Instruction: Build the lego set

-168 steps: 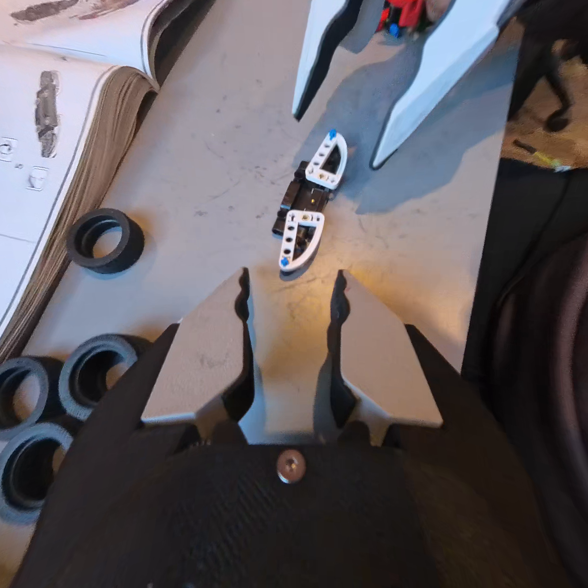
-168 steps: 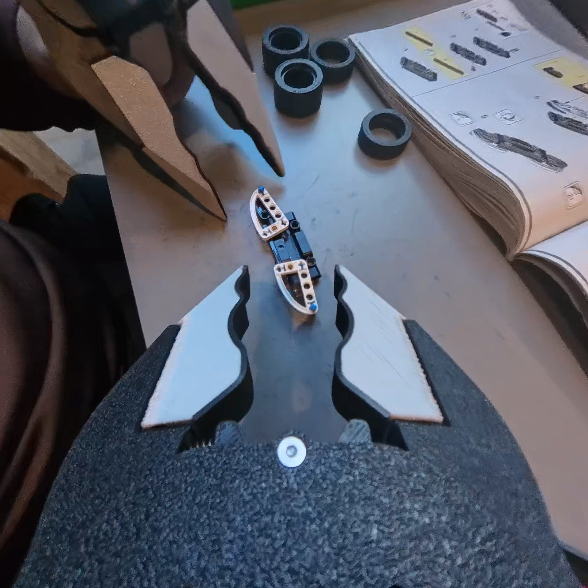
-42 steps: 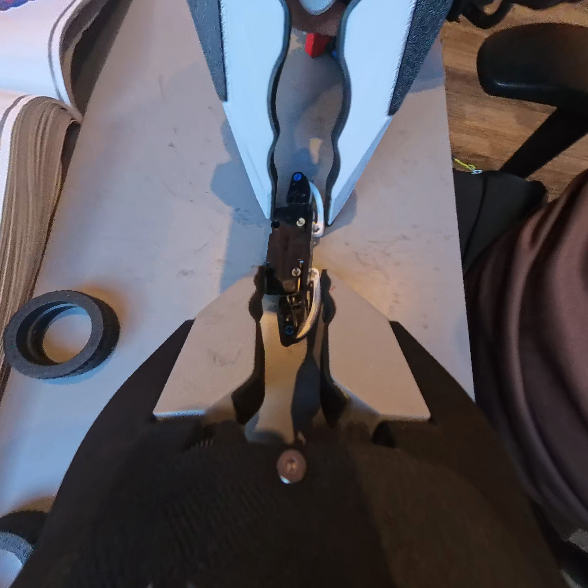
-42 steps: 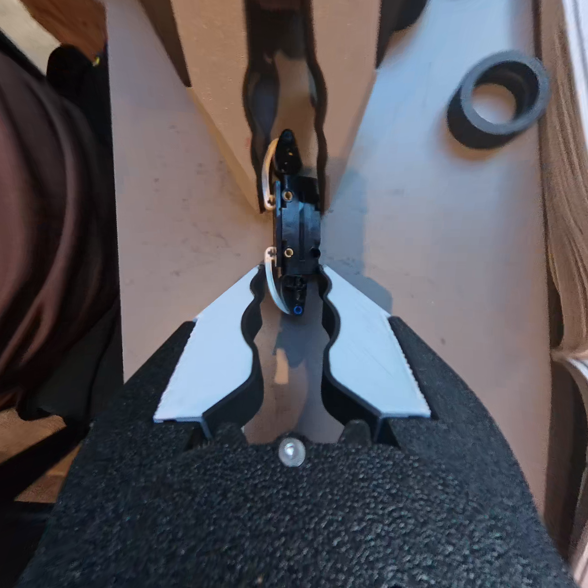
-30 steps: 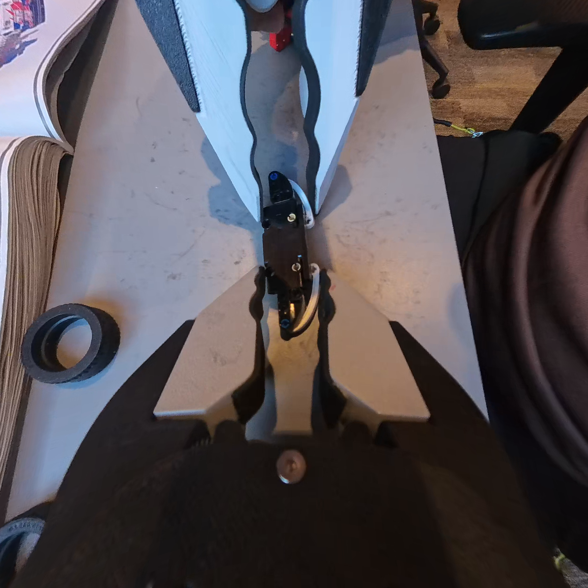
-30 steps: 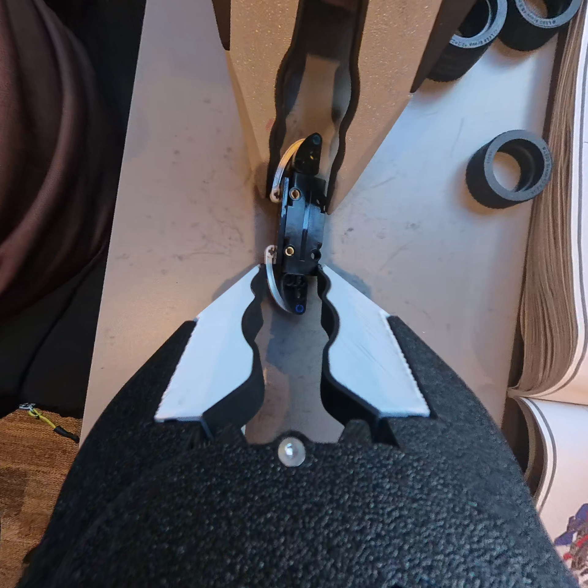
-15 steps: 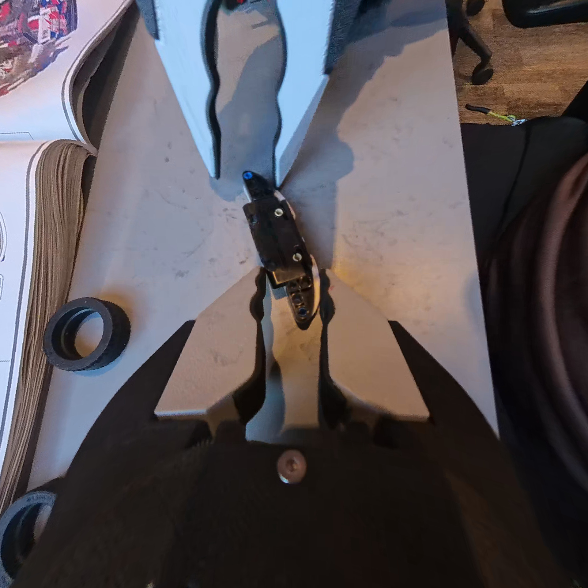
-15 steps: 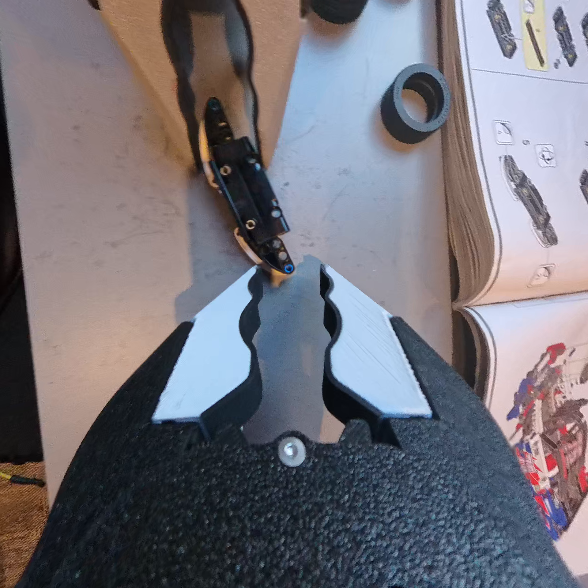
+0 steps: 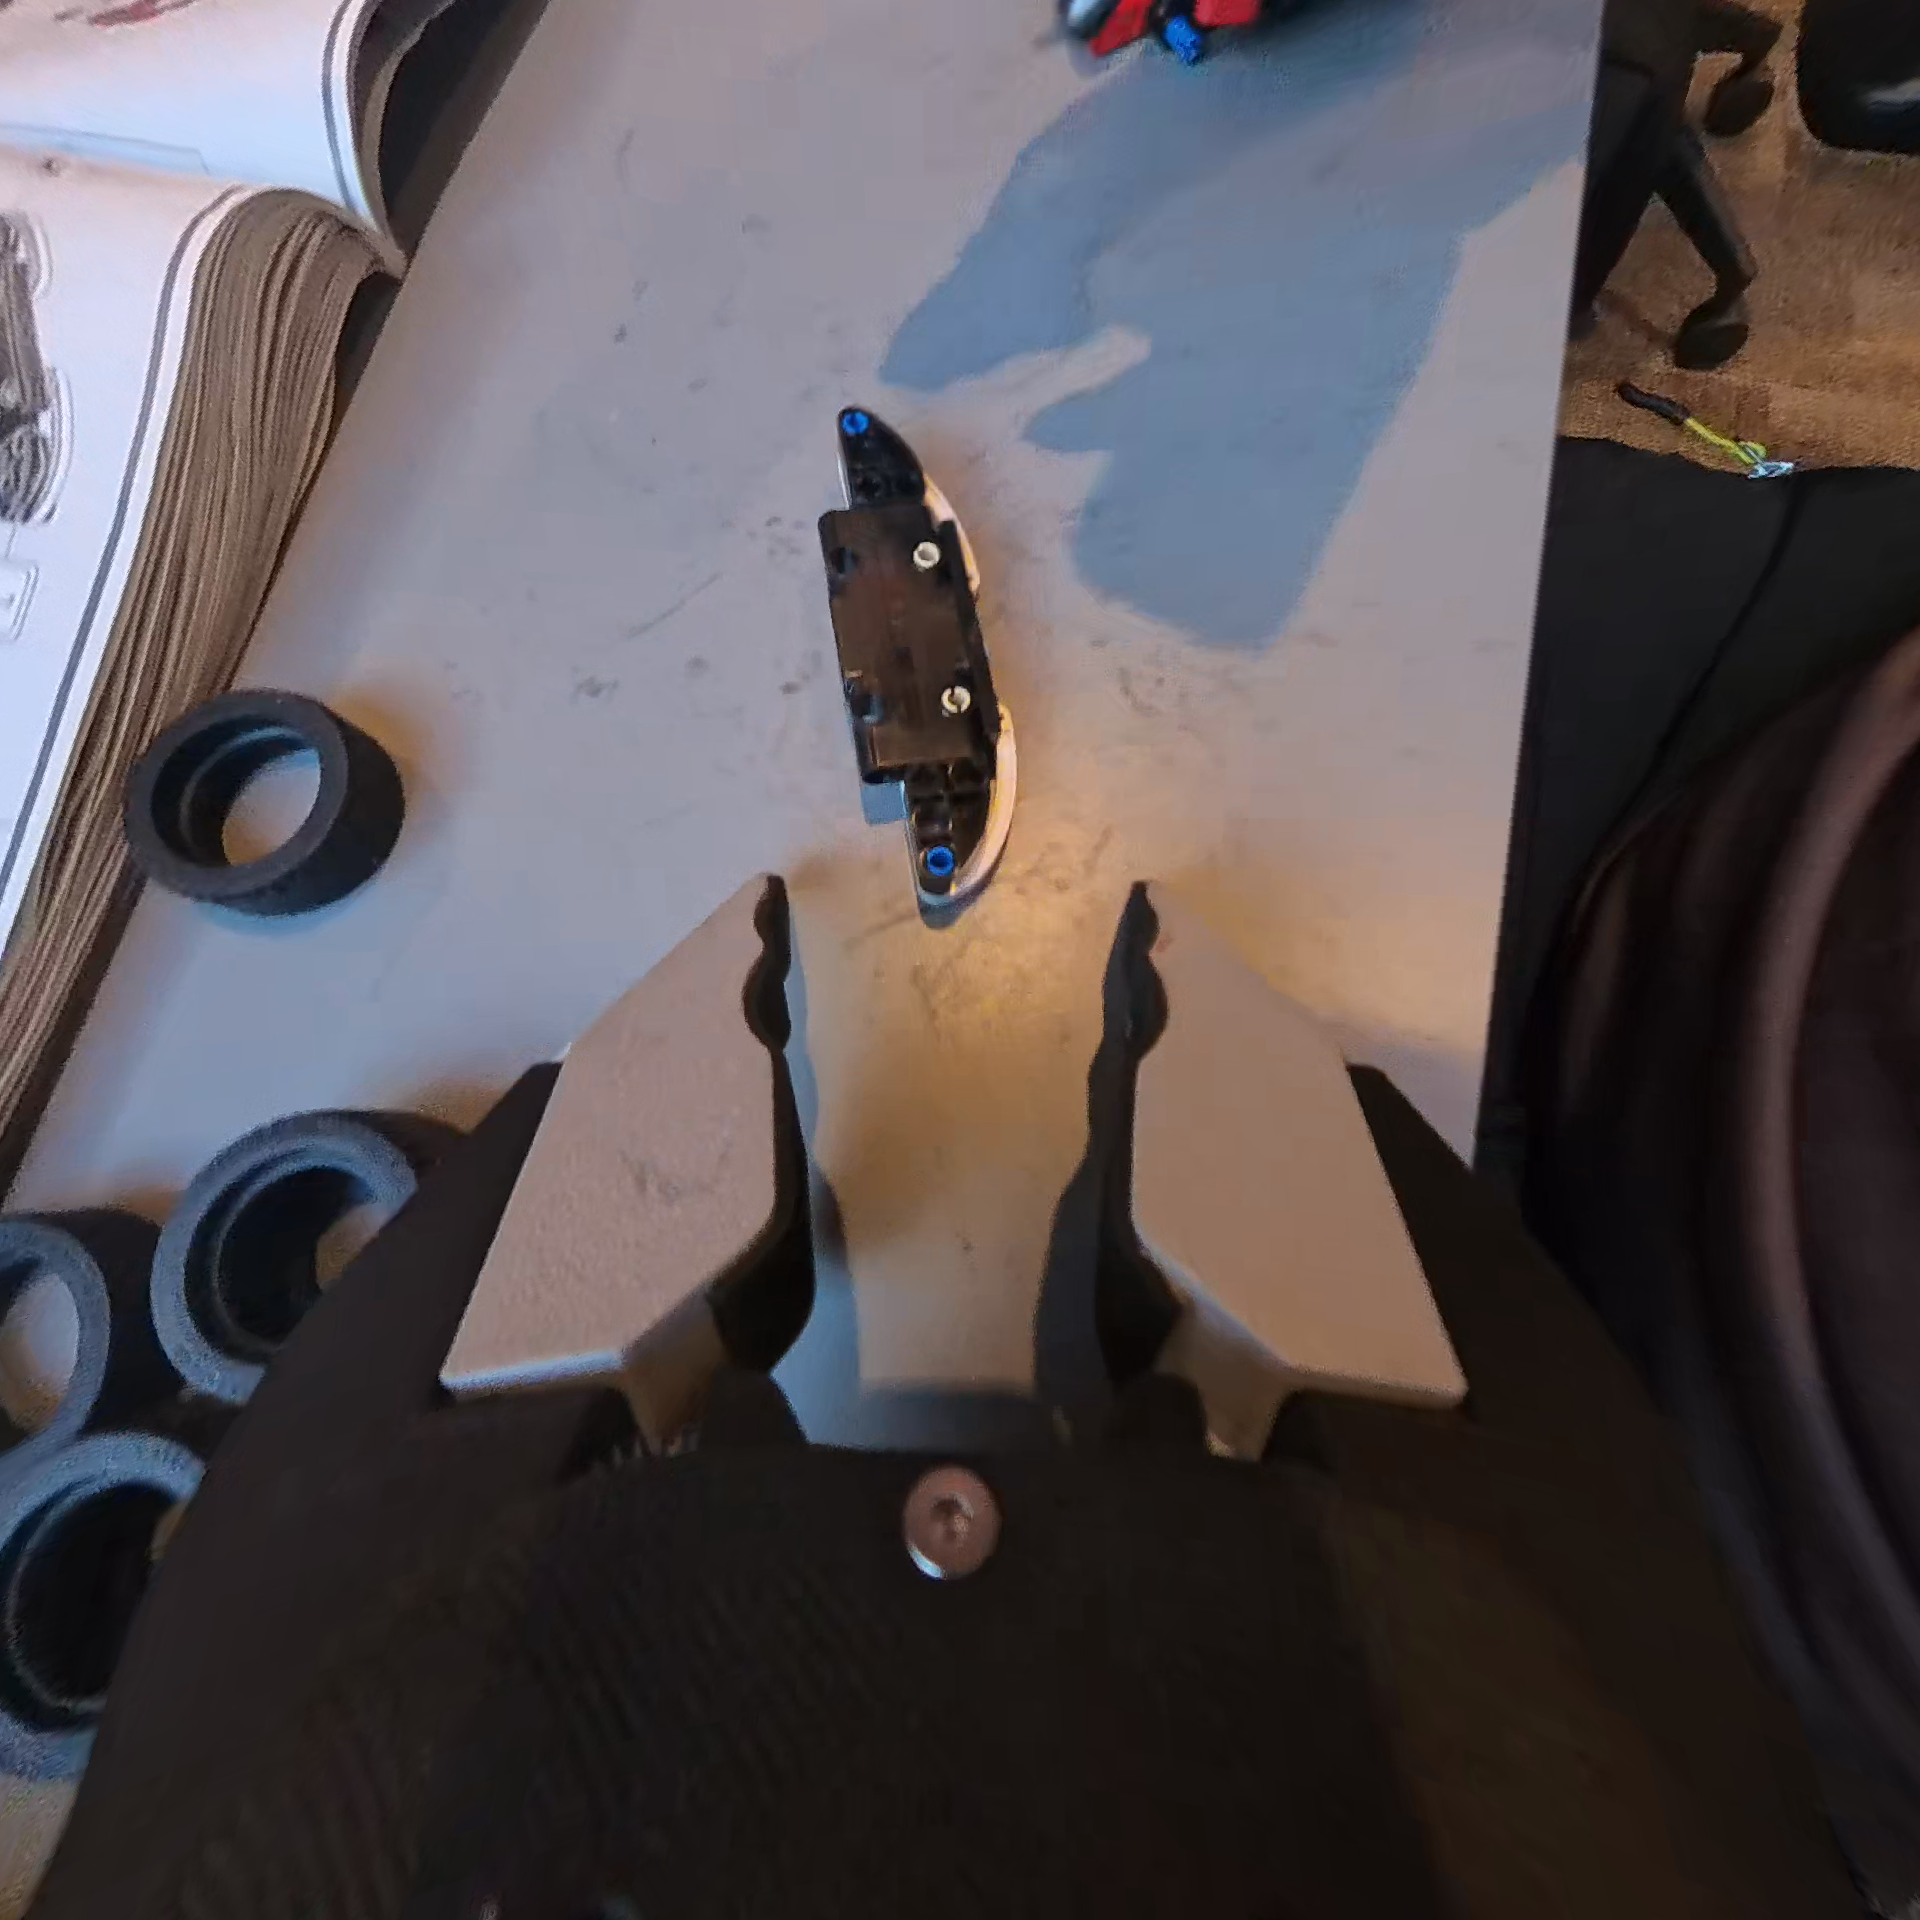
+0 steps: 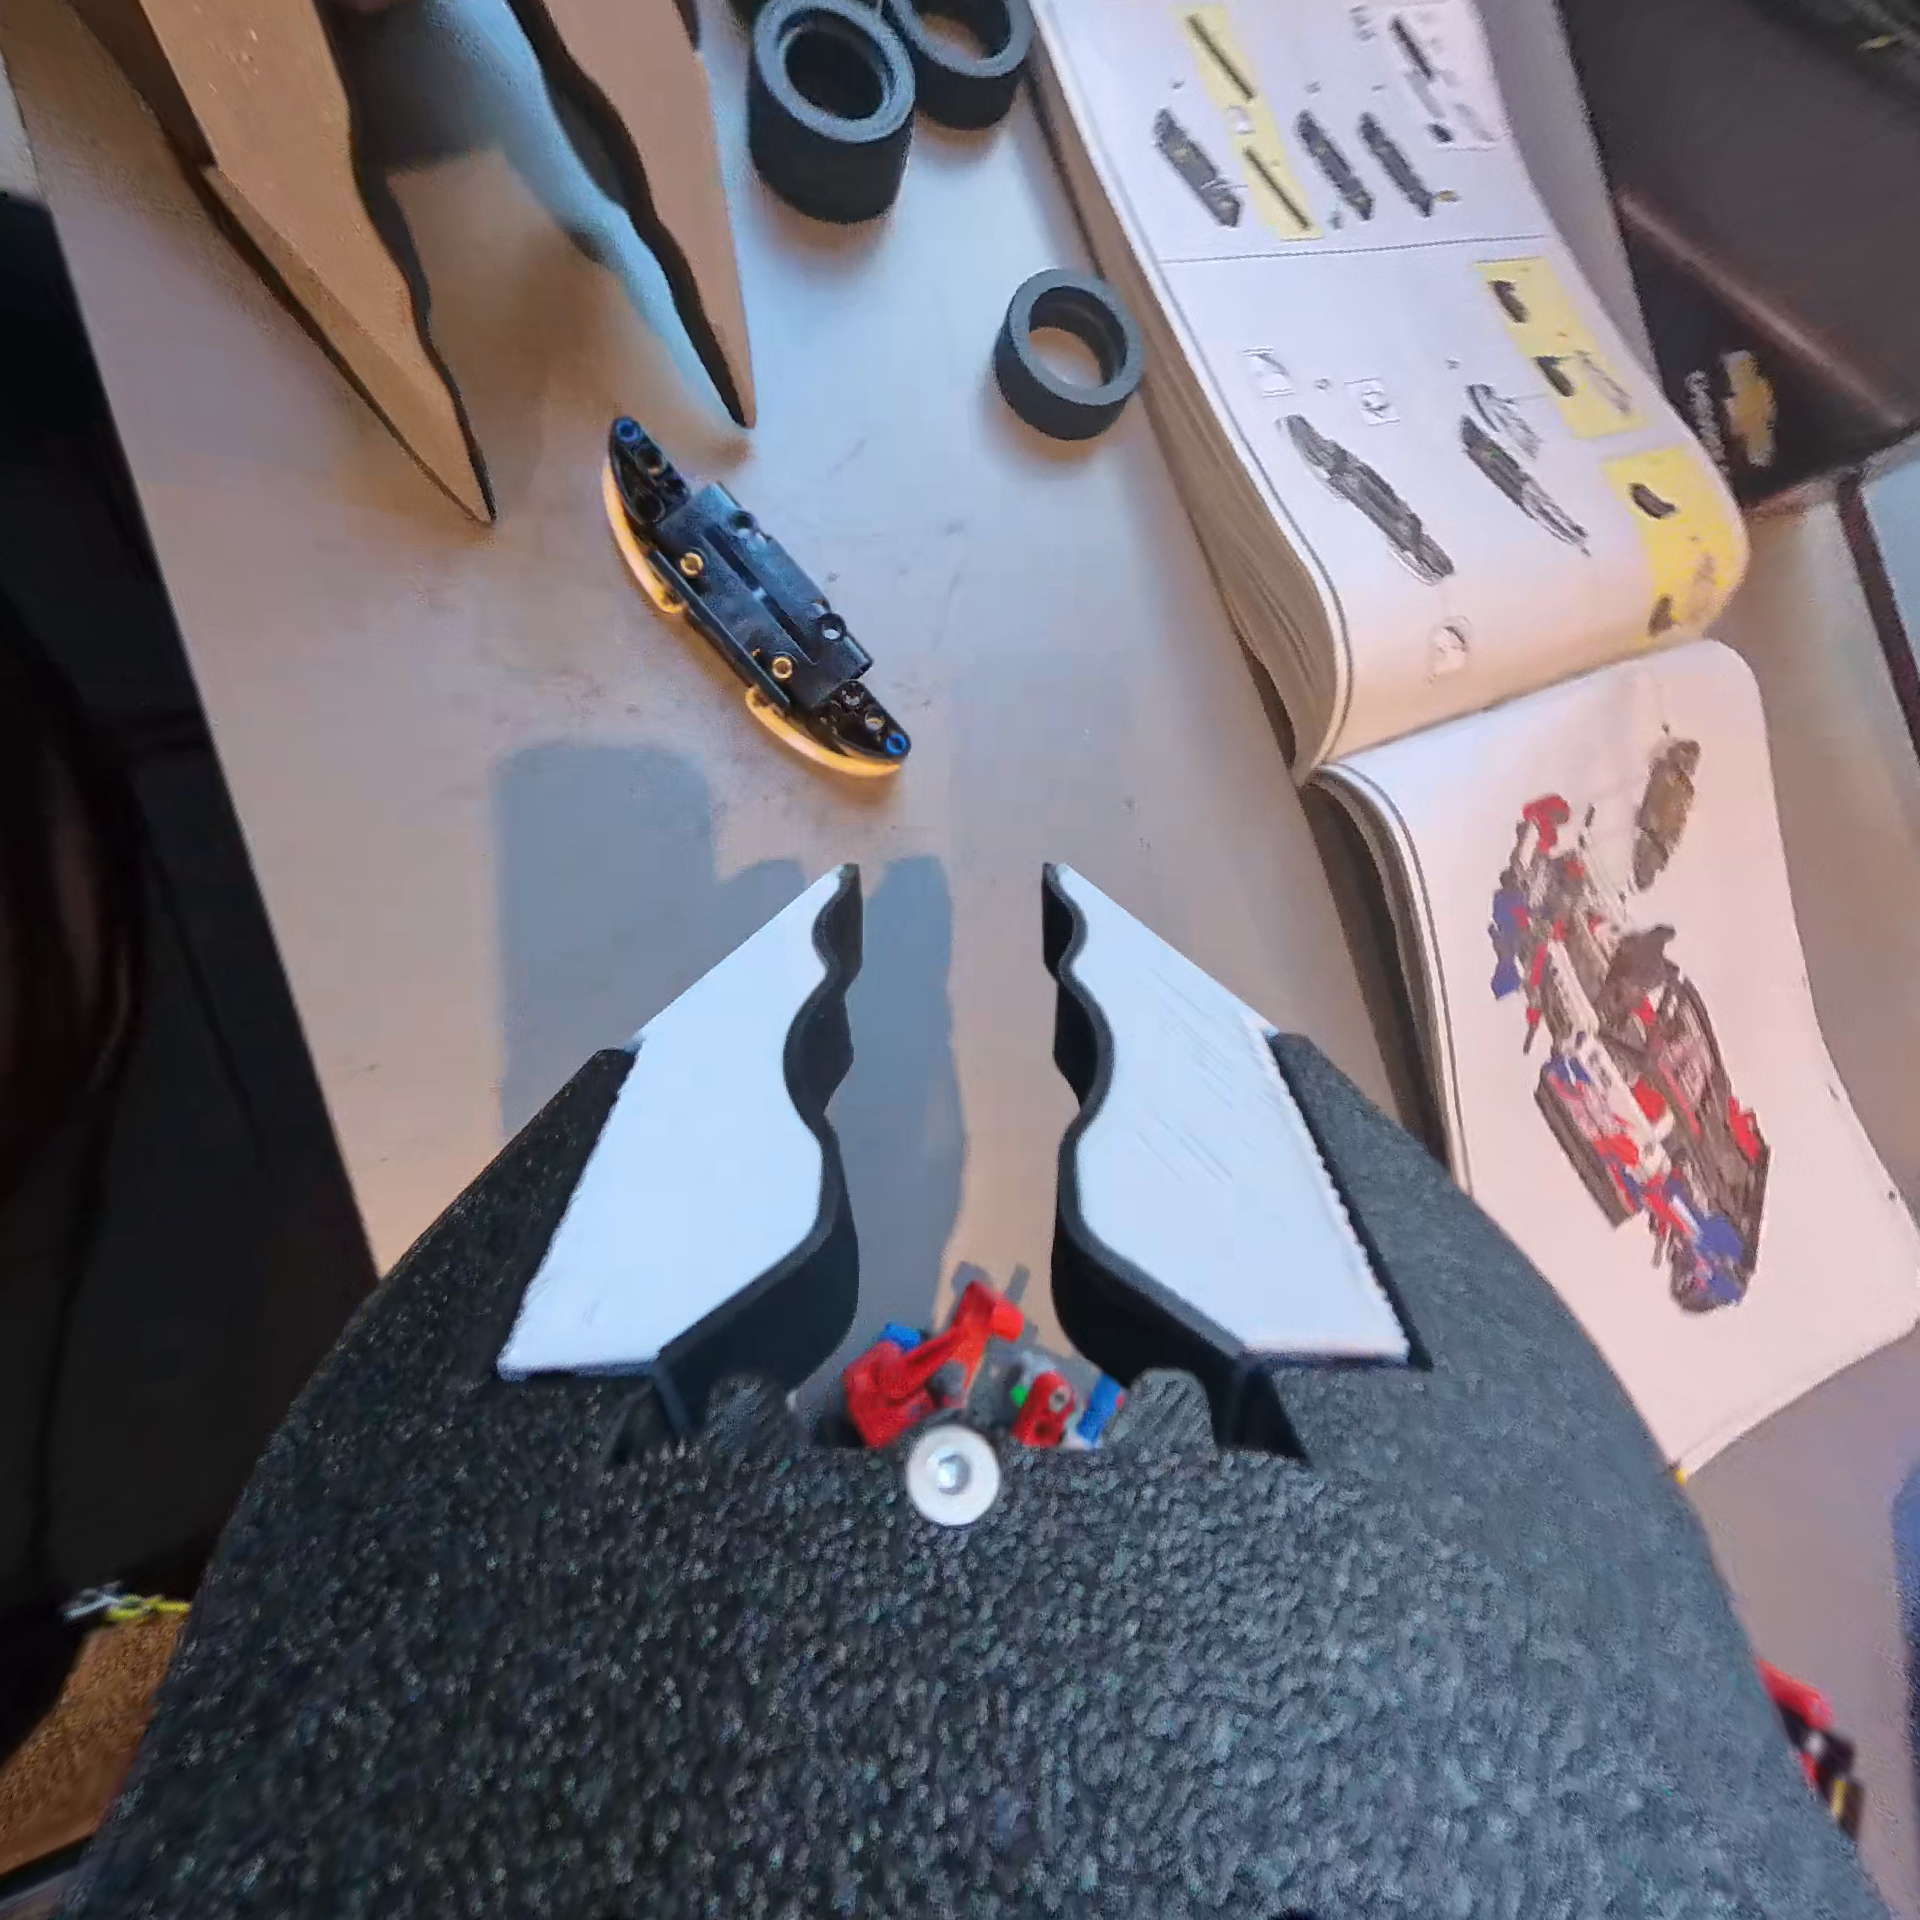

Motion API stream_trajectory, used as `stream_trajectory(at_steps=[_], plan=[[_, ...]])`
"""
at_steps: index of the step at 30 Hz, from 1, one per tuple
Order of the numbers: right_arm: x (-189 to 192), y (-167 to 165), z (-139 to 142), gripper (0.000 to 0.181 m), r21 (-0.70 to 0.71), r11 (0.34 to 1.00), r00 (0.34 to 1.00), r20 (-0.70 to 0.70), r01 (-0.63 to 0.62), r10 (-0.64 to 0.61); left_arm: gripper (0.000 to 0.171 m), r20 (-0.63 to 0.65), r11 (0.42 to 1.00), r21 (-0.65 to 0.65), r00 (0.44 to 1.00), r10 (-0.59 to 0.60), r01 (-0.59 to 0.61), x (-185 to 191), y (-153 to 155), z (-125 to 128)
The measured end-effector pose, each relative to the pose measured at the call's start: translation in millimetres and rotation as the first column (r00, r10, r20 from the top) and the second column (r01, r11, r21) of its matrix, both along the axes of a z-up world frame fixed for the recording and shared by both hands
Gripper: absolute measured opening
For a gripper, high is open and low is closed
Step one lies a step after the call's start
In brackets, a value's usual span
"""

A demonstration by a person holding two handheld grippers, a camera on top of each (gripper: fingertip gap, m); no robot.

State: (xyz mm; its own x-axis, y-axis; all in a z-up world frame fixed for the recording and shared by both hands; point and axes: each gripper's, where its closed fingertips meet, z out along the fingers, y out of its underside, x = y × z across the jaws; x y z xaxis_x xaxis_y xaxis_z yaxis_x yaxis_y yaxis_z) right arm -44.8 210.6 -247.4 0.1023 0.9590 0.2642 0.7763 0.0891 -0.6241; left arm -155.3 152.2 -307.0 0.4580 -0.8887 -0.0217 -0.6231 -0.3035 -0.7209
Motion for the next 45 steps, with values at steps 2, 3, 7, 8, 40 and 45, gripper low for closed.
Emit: stream_trajectory(at_steps=[2,3,7,8,40,45], plan=[[8.5,-7.3,5.8,0.034,-0.018,1.0,0.998,-0.052,0.026,-0.027,0.062,0.001,1.0,-0.003,1.0,0.02,-0.02,-3.4,-1.3,0.0],[11.9,-11.3,7.6,0.034,-0.029,0.999,0.997,-0.076,0.032,-0.034,0.061,0.002,1.0,-0.006,1.0,0.026,-0.026,-3.8,-1.6,-0.2],[21.8,-22.3,11.9,0.035,-0.046,0.997,0.984,-0.164,0.069,-0.075,0.051,0.006,0.999,-0.009,0.999,0.032,-0.032,-1.3,-3.1,0.0],[22.0,-27.2,12.9,0.035,-0.06,0.996,0.978,-0.191,0.07,-0.08,0.049,0.007,0.999,-0.008,0.999,0.034,-0.034,-1.0,-3.2,0.1],[-12.4,-93.3,-30.4,0.035,-0.195,0.981,0.954,-0.294,-0.001,-0.057,0.031,0.019,1.0,-0.024,1.0,0.014,-0.014,13.2,-17.2,0.0],[-10.4,-90.7,-30.0,0.035,-0.198,0.98,0.953,-0.296,0.008,-0.067,0.038,0.019,1.0,-0.019,1.0,0.016,-0.016,18.2,-20.8,0.5]])
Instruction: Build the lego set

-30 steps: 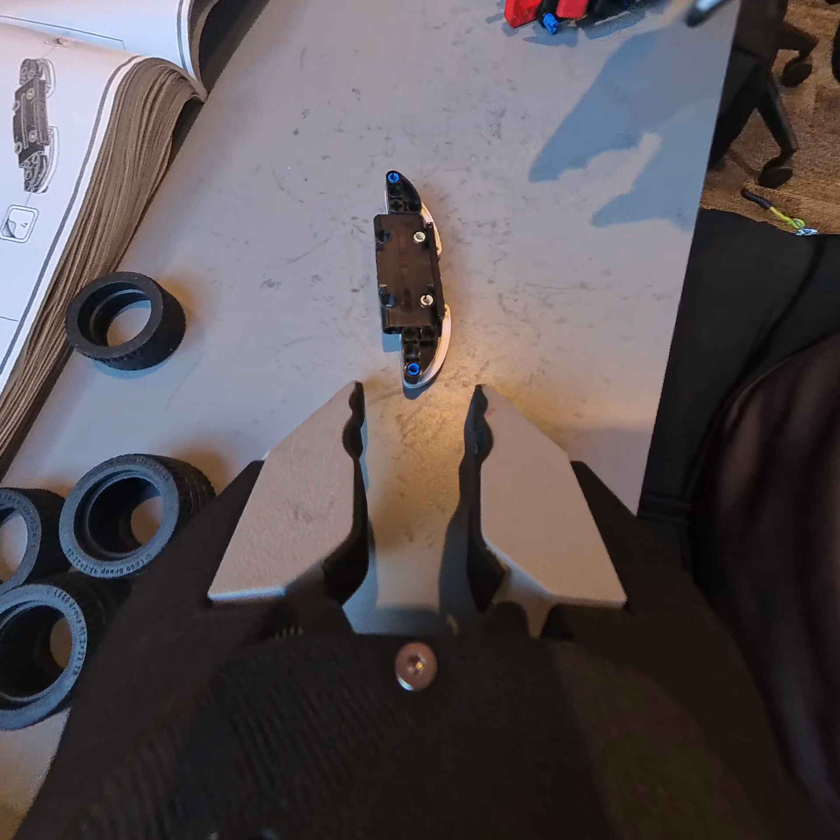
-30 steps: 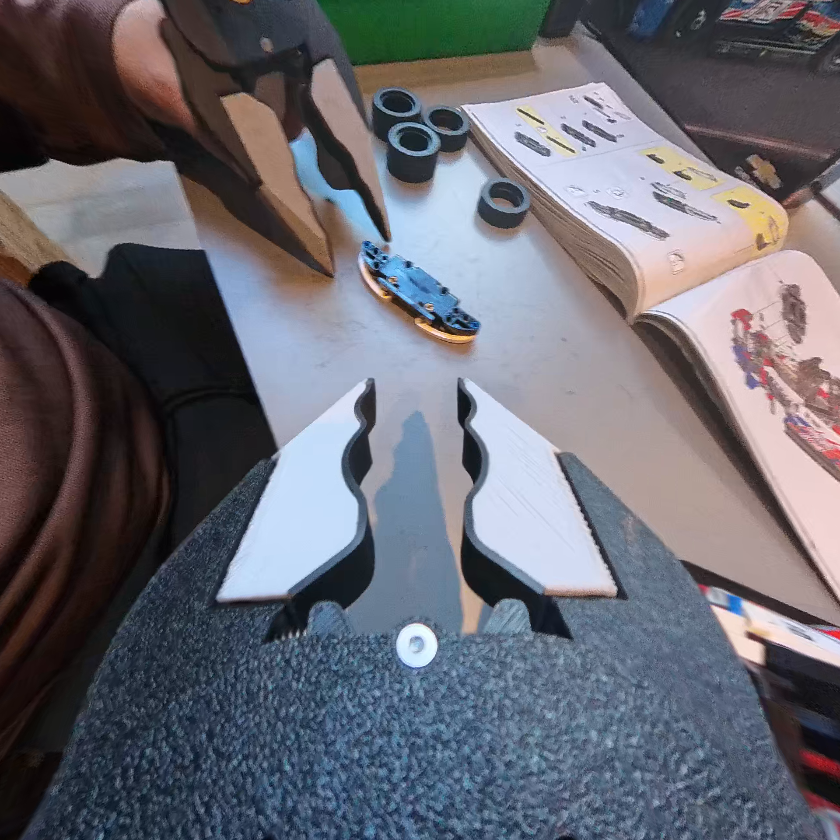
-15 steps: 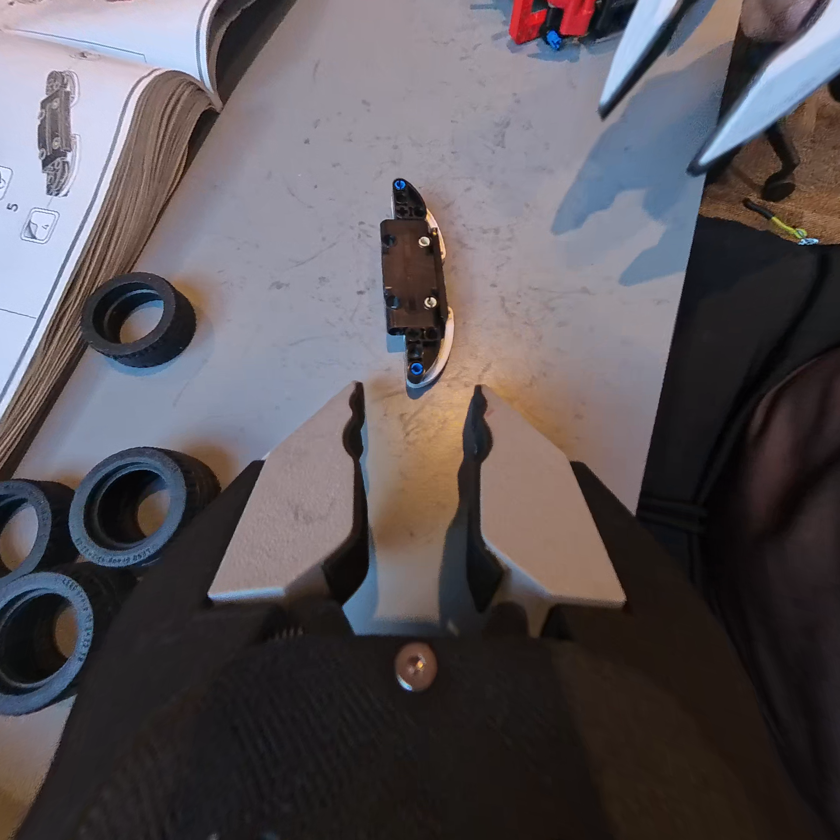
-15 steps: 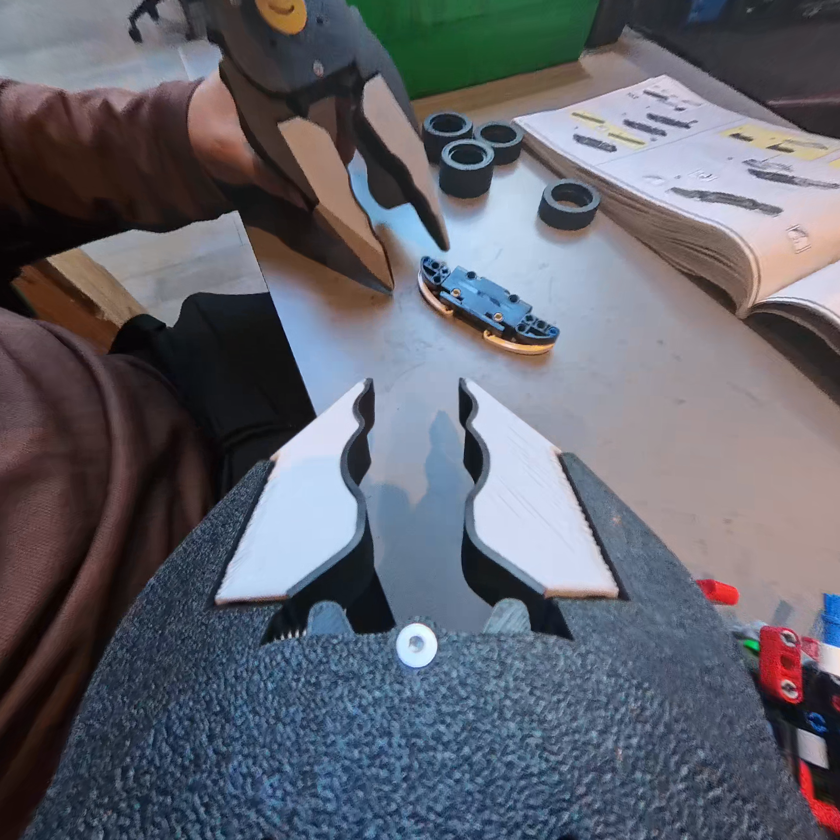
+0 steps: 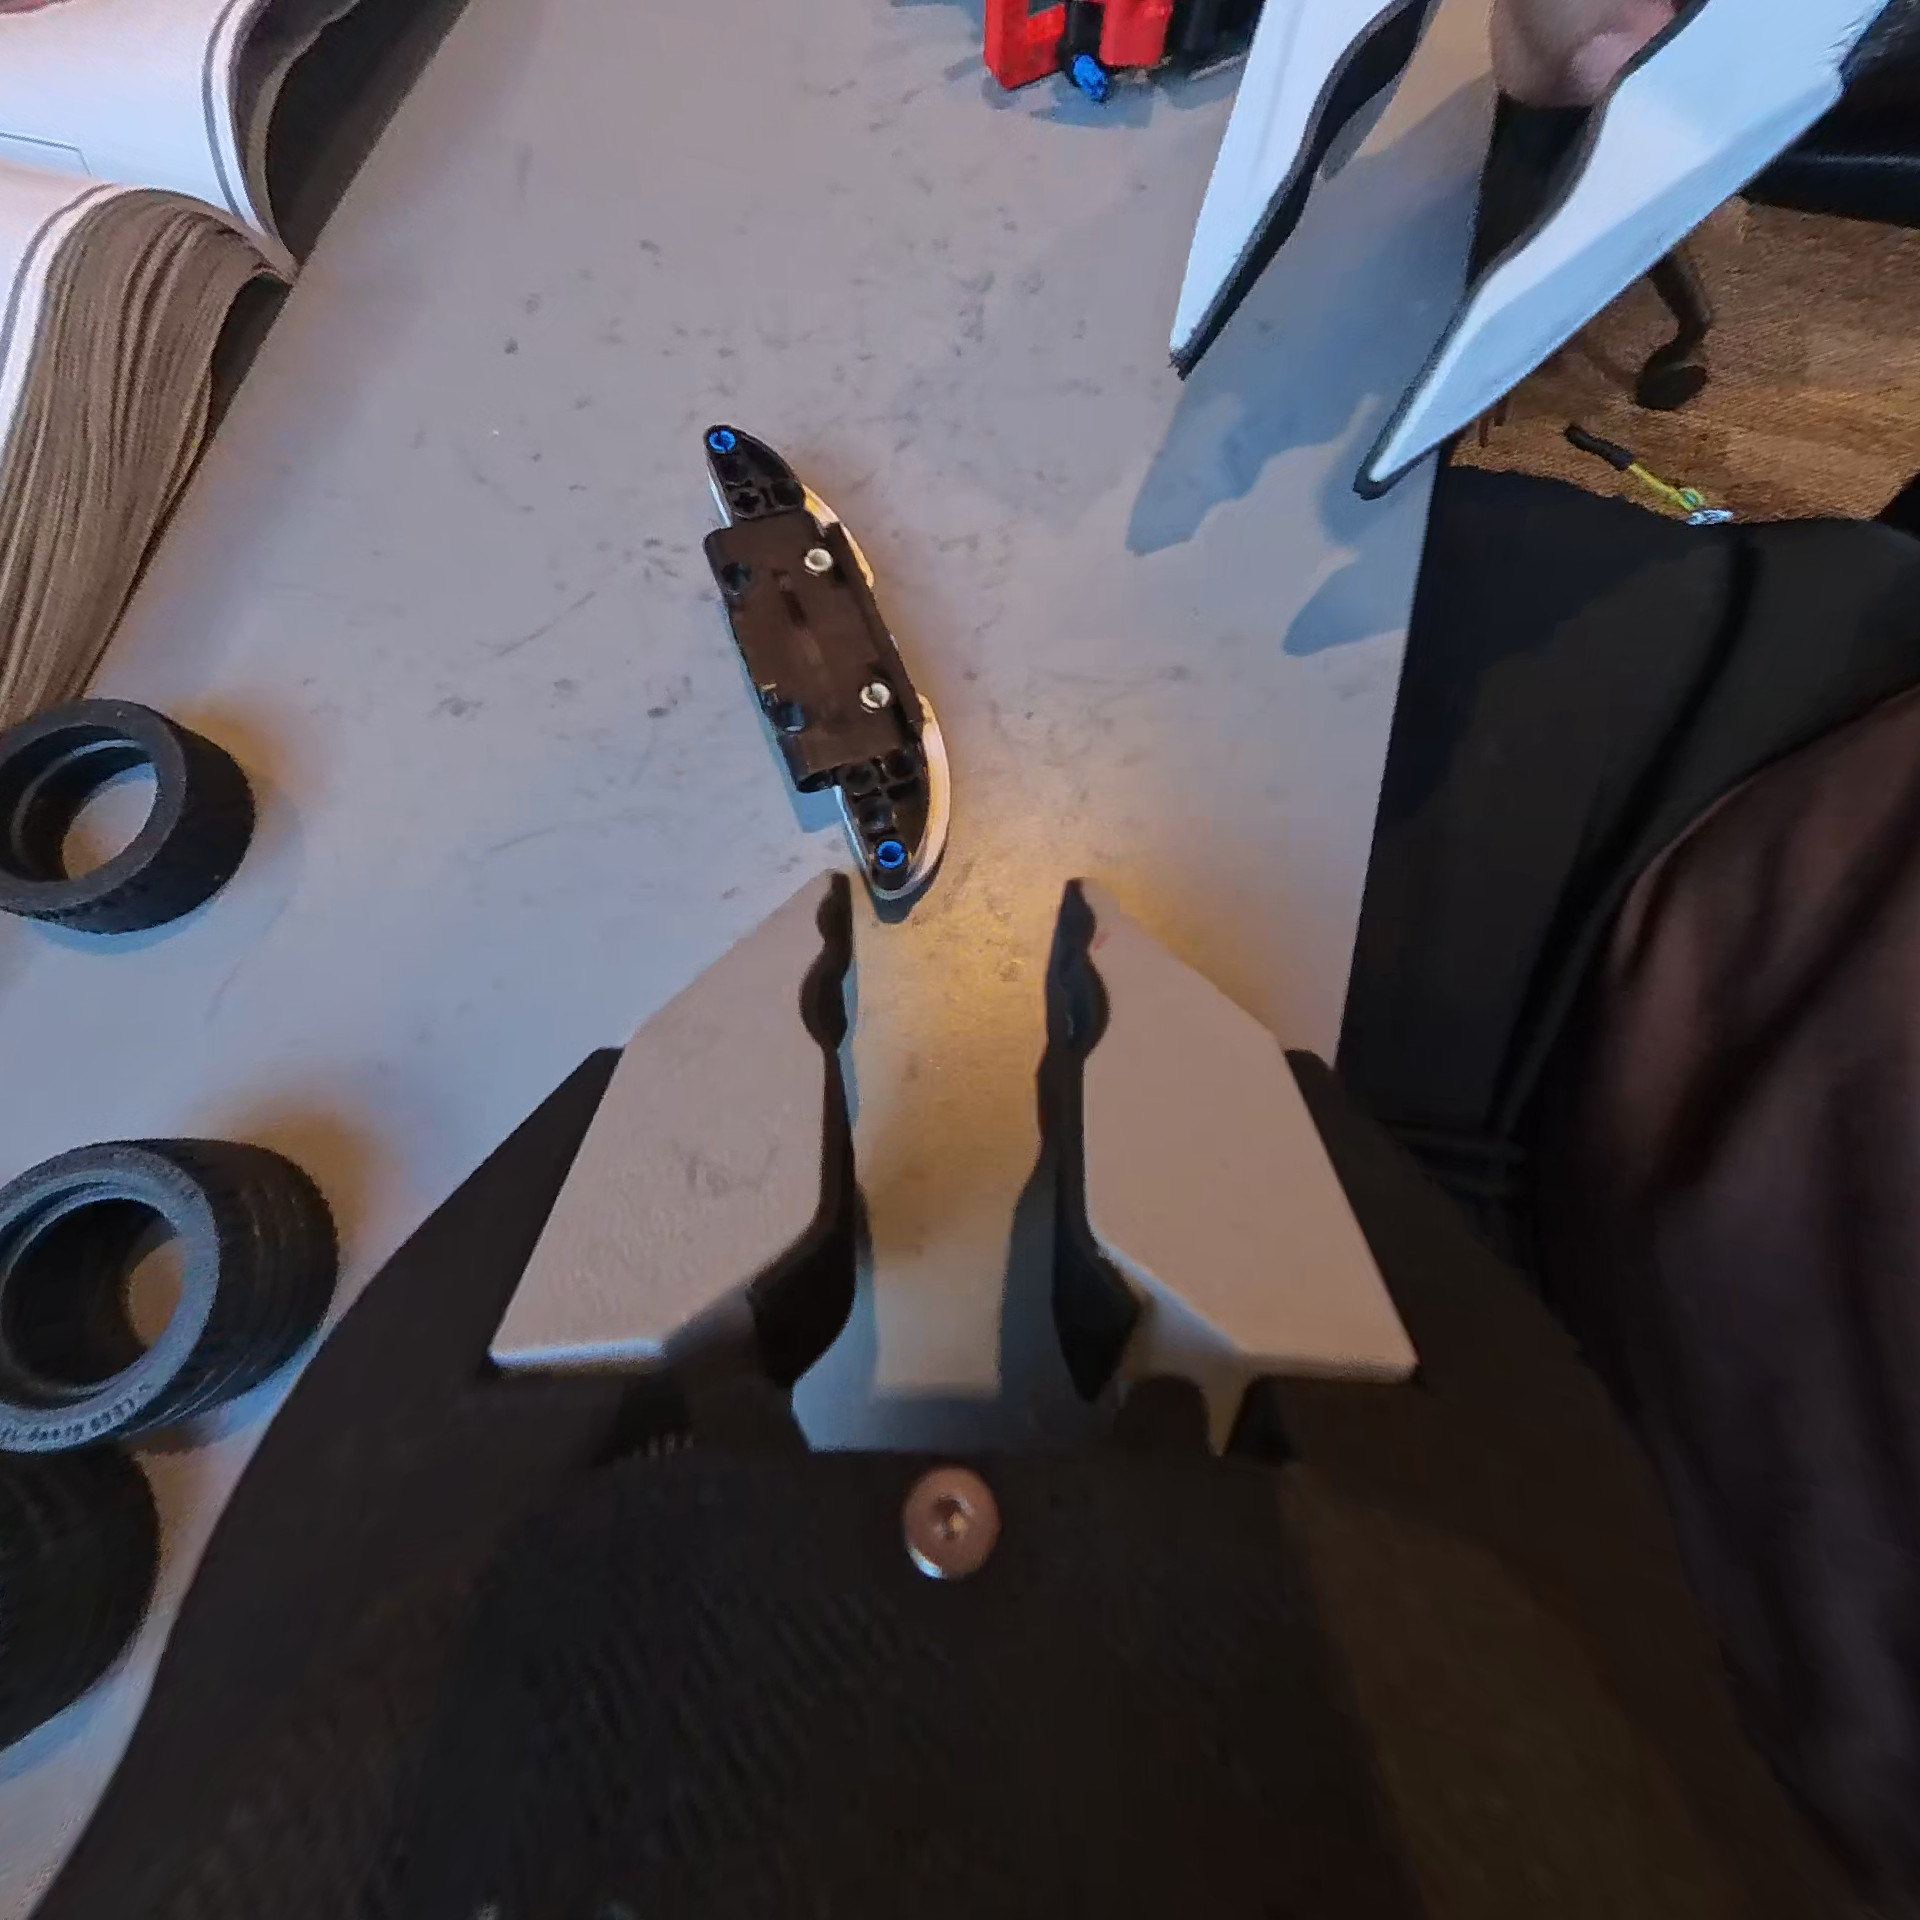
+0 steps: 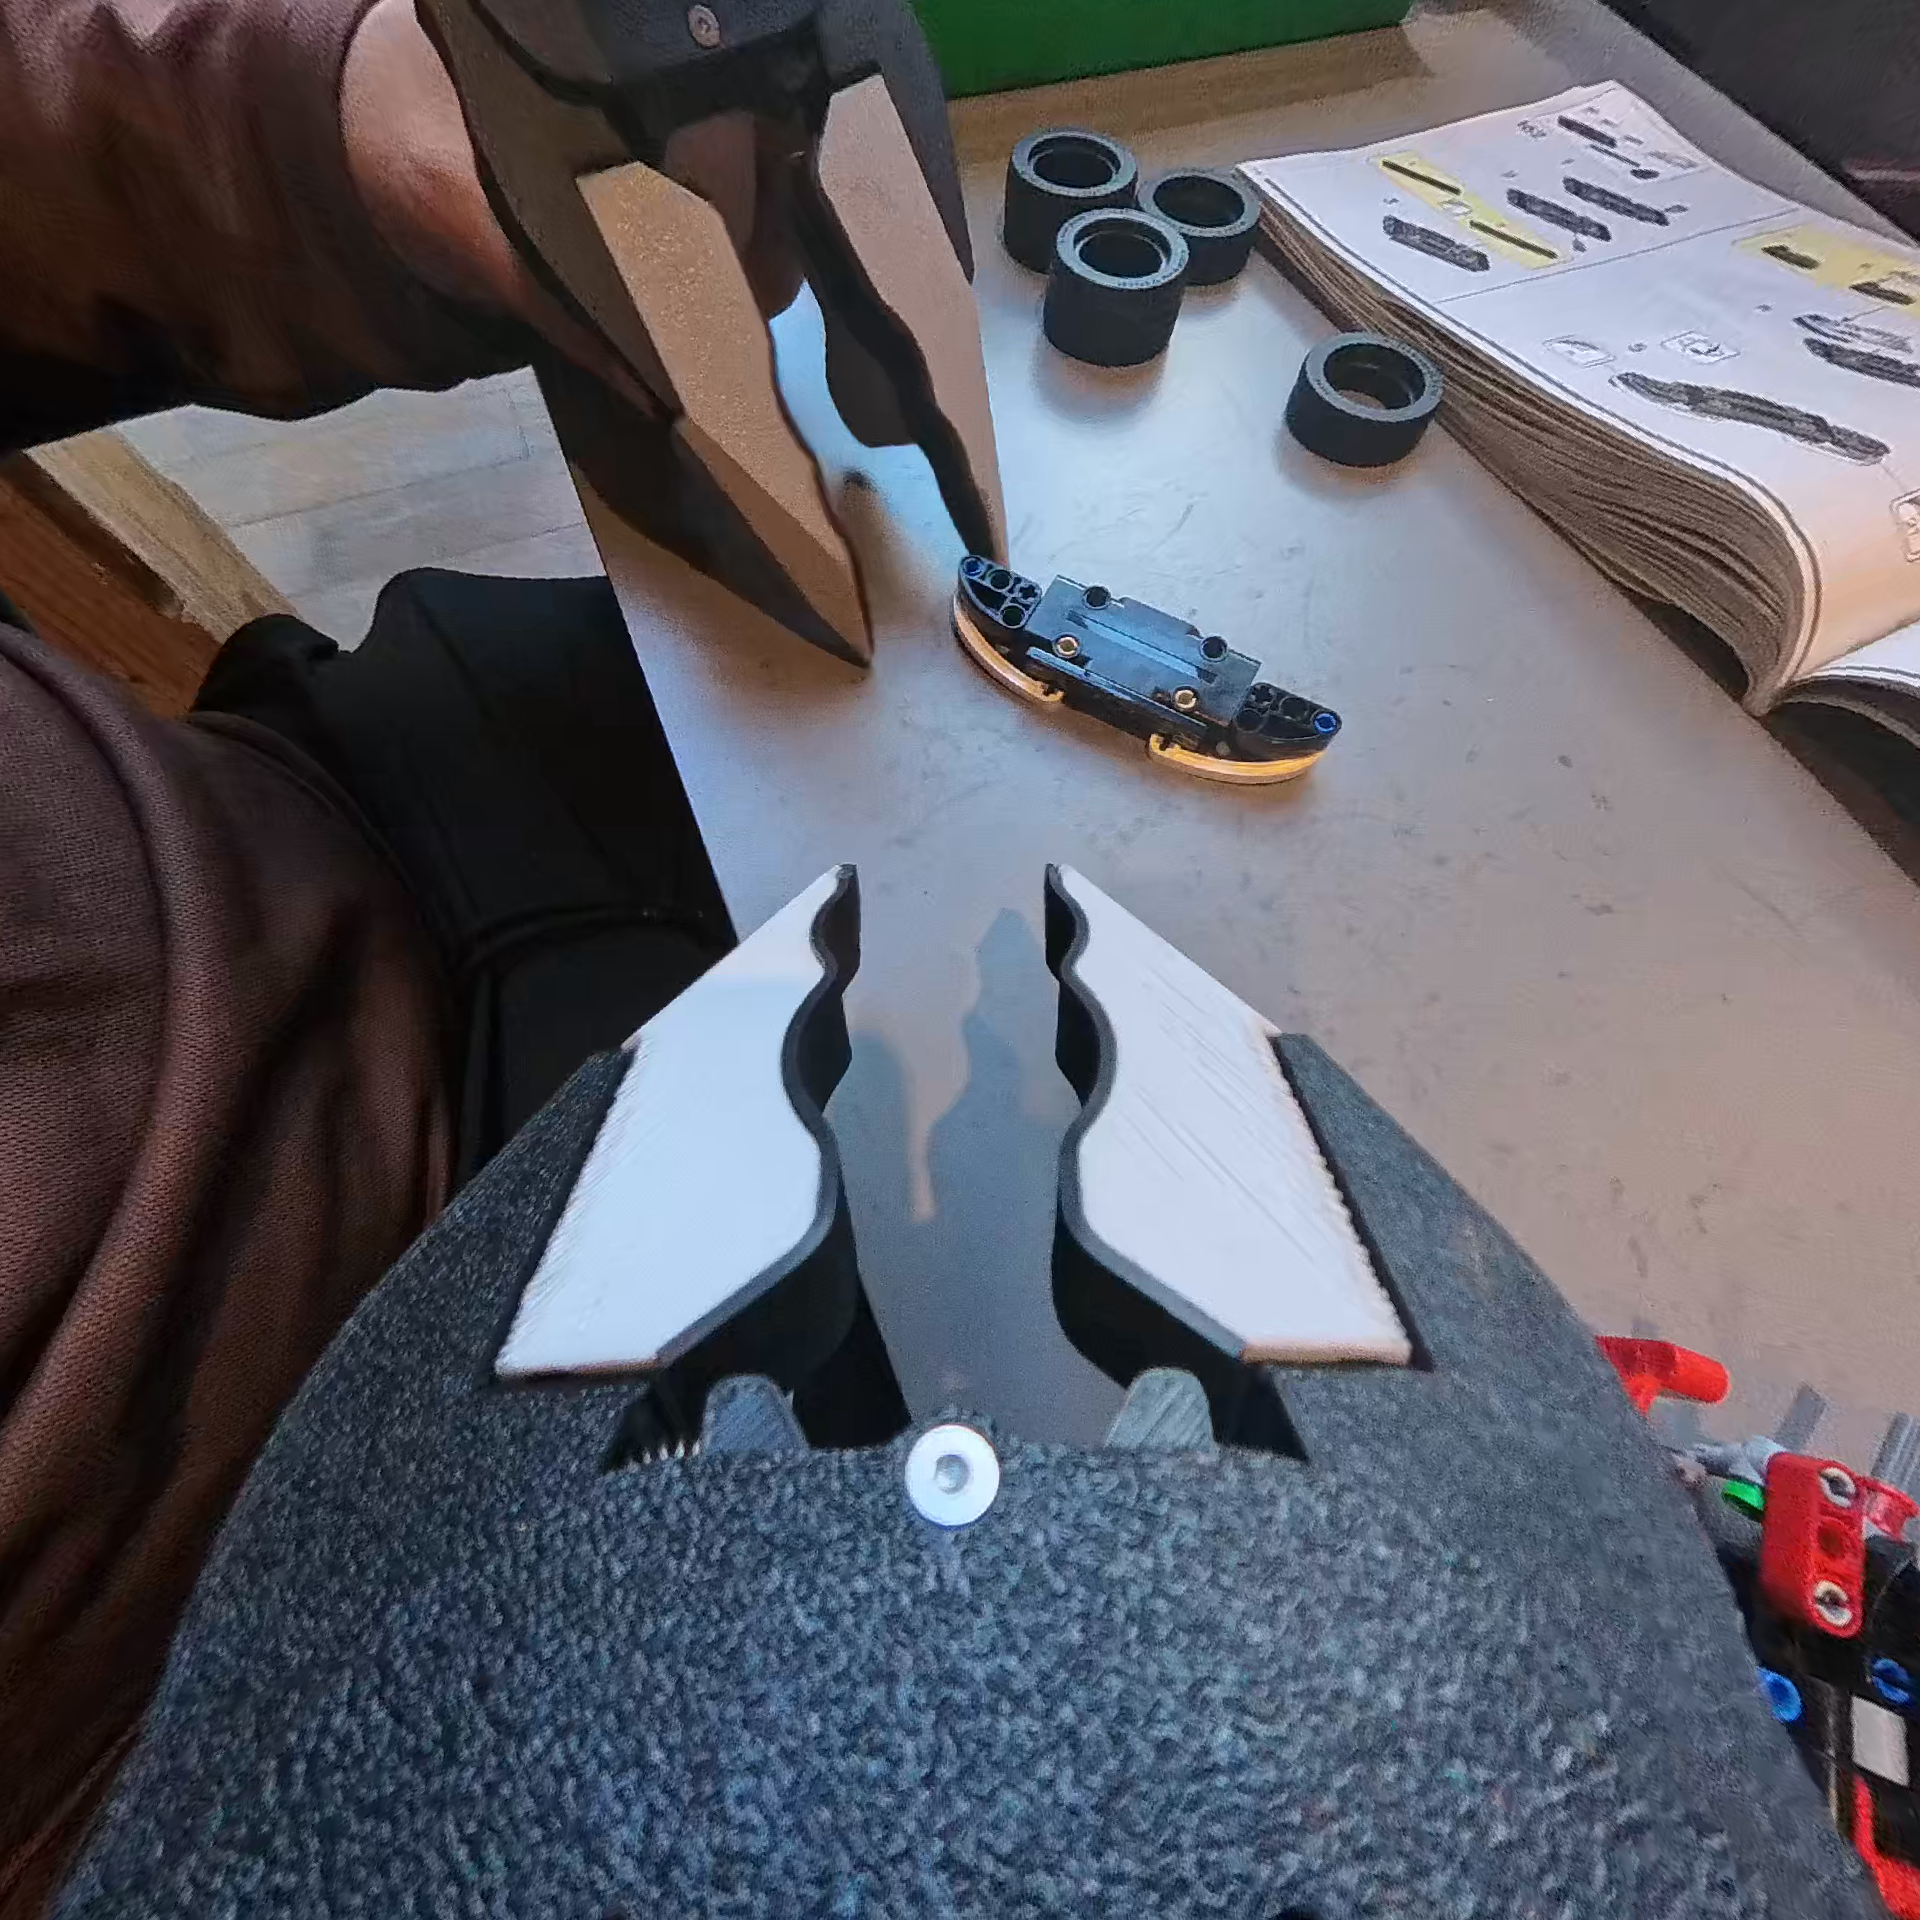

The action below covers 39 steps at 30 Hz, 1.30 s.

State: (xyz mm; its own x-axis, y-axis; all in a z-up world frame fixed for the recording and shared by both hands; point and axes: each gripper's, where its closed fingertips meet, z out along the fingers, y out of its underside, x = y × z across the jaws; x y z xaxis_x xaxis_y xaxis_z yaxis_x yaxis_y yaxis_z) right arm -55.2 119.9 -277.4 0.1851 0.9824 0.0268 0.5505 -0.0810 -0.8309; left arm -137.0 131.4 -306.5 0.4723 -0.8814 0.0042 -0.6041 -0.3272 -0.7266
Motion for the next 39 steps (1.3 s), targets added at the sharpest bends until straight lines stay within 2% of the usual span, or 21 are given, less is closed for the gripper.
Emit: stream_trajectory(at_steps=[4,7,11,14,16,18,21,24,27,31,35,39], plan=[[2.4,4.0,2.2,0.035,0.007,1.0,1.0,-0.009,0.019,-0.018,0.038,0.068,1.0,0.014,0.997,0.026,-0.027,-3.7,2.2,10.2],[3.9,5.3,12.0,0.038,0.023,0.999,0.999,-0.046,0.025,-0.024,0.041,0.107,0.989,0.103,0.989,0.097,-0.108,-18.3,13.5,22.4],[6.0,6.7,36.9,0.042,0.072,0.997,0.989,-0.144,0.041,-0.03,0.048,0.105,0.94,0.256,0.973,0.204,-0.224,-49.4,28.2,34.4],[10.1,3.7,59.3,0.045,0.119,0.992,0.972,-0.235,0.048,-0.019,0.056,0.097,0.913,0.295,0.959,0.266,-0.283,-67.6,31.7,36.6],[17.3,3.1,75.1,0.053,0.163,0.984,0.952,-0.304,0.073,-0.021,0.057,0.093,0.893,0.326,0.951,0.296,-0.31,-75.9,33.2,38.7],[31.5,8.5,88.5,0.054,0.208,0.969,0.931,-0.361,0.134,-0.051,0.055,0.106,0.88,0.349,0.947,0.304,-0.322,-78.4,33.7,42.2],[66.4,30.4,100.8,0.055,0.246,0.928,0.901,-0.403,0.279,-0.164,0.052,0.085,0.883,0.339,0.945,0.315,-0.325,-79.2,36.3,38.2],[115.4,61.0,110.8,0.057,0.278,0.844,0.848,-0.42,0.46,-0.324,0.051,0.055,0.894,0.302,0.942,0.33,-0.331,-80.4,38.9,30.9],[155.1,81.9,121.2,0.06,0.266,0.772,0.779,-0.465,0.577,-0.421,0.048,0.101,0.893,0.277,0.935,0.34,-0.355,-83.0,40.1,34.9],[183.5,106.3,119.5,0.061,0.229,0.727,0.72,-0.498,0.647,-0.483,0.044,0.175,0.9,0.226,0.925,0.338,-0.372,-85.4,40.3,40.9],[210.4,129.7,114.4,0.059,0.192,0.677,0.657,-0.523,0.711,-0.542,0.044,0.143,0.9,0.222,0.926,0.351,-0.375,-85.7,41.8,36.3],[230.3,145.3,107.9,0.058,0.09,0.653,0.577,-0.568,0.752,-0.587,0.041,0.106,0.895,0.244,0.927,0.36,-0.375,-85.7,42.8,32.7]])
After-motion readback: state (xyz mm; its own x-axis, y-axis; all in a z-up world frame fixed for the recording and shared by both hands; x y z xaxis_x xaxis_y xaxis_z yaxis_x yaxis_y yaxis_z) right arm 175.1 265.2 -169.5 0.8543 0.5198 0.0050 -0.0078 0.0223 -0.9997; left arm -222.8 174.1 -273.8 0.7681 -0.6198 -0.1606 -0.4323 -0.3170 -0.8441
